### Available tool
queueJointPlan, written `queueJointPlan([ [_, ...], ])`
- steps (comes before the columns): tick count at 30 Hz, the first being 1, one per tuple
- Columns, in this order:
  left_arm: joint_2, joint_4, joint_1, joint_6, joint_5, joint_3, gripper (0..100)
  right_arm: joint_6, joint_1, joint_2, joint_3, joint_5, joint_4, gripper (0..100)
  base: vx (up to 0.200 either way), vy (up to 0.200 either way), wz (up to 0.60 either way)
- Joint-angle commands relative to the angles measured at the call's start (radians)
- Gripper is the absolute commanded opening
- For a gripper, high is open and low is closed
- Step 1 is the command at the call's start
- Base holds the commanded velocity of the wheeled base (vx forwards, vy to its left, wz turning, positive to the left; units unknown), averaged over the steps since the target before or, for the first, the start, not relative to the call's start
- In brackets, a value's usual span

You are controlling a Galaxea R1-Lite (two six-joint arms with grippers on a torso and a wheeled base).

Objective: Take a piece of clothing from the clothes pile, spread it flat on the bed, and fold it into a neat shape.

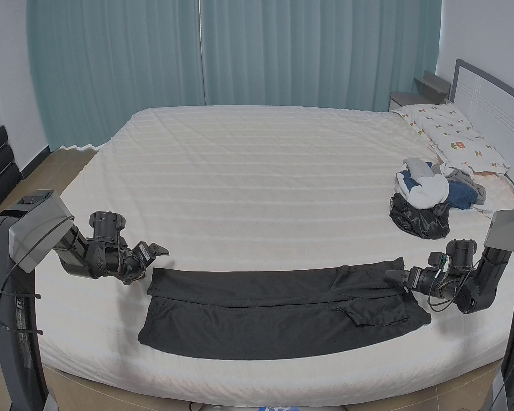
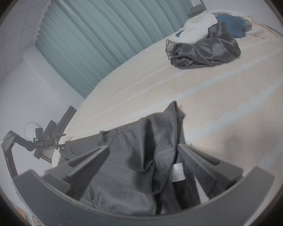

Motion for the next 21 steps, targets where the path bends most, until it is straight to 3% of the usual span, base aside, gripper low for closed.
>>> queueJointPlan([
  [1,-0.033,0.003,0.008,0.0,-0.006,0.019,100,0.015,-0.012,-0.023,-0.018,-0.001,-0.008,100,0.0,0.0,0.0],
  [8,-0.157,0.004,0.019,0.005,-0.027,0.08,100,0.132,0.029,-0.083,-0.116,-0.027,0.003,100,0.0,0.0,0.0],
  [12,-0.207,0.006,0.019,0.005,-0.027,0.089,100,0.143,0.034,-0.084,-0.133,-0.063,0.005,100,0.0,0.0,0.0],
  [15,-0.23,0.027,0.013,0.006,-0.027,0.088,100,0.149,0.023,-0.126,-0.07,-0.107,0.003,100,0.0,0.0,0.0],
  [21,-0.276,0.087,0.01,-0.003,-0.03,0.18,100,0.183,0.02,-0.207,0.113,-0.113,-0.026,100,0.0,0.0,0.0],
])
